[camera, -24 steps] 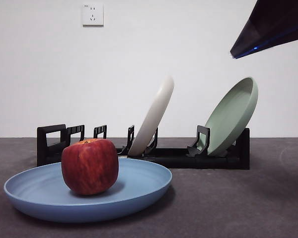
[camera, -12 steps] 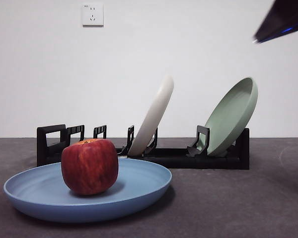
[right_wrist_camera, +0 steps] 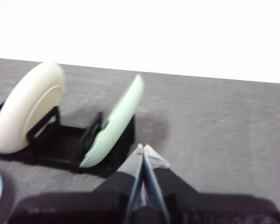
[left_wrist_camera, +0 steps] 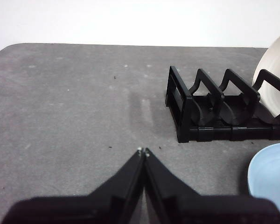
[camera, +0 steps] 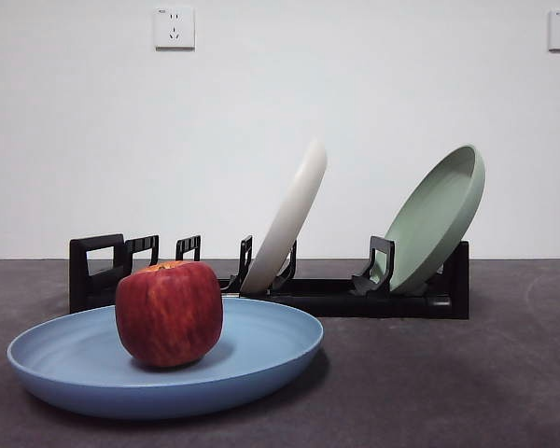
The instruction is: Take the blue plate from the plate rack,put the plate on the table,take the apple from the table,put the apple in the plate
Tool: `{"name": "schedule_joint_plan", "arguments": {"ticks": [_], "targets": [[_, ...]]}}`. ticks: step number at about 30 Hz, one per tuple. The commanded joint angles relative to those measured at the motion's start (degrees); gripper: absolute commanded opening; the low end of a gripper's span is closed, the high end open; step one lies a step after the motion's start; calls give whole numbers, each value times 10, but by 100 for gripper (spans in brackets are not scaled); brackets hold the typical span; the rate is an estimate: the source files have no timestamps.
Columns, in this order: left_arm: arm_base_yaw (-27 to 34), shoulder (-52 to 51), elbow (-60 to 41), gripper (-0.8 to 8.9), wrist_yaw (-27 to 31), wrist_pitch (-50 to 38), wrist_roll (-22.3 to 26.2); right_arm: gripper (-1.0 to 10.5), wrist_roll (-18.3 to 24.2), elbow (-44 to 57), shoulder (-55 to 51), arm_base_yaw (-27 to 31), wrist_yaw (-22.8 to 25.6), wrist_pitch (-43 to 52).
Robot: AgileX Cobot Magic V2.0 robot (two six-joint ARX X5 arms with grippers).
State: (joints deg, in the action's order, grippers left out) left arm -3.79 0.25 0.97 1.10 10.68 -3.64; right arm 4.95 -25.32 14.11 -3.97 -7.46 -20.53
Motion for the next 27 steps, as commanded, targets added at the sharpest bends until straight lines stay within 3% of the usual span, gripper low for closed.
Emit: {"name": "schedule_joint_plan", "arguments": {"ticks": [1, 14, 27], "targets": [[2, -2, -8, -3, 2, -2, -2, -11, -6, 59, -30, 3, -16, 29], [2, -2, -8, -3, 1, -2, -2, -11, -76, 227, -138, -3, -14, 72], [2, -2, -8, -2, 2, -2, -2, -11, -103, 239, -141, -18, 0, 77]]}}
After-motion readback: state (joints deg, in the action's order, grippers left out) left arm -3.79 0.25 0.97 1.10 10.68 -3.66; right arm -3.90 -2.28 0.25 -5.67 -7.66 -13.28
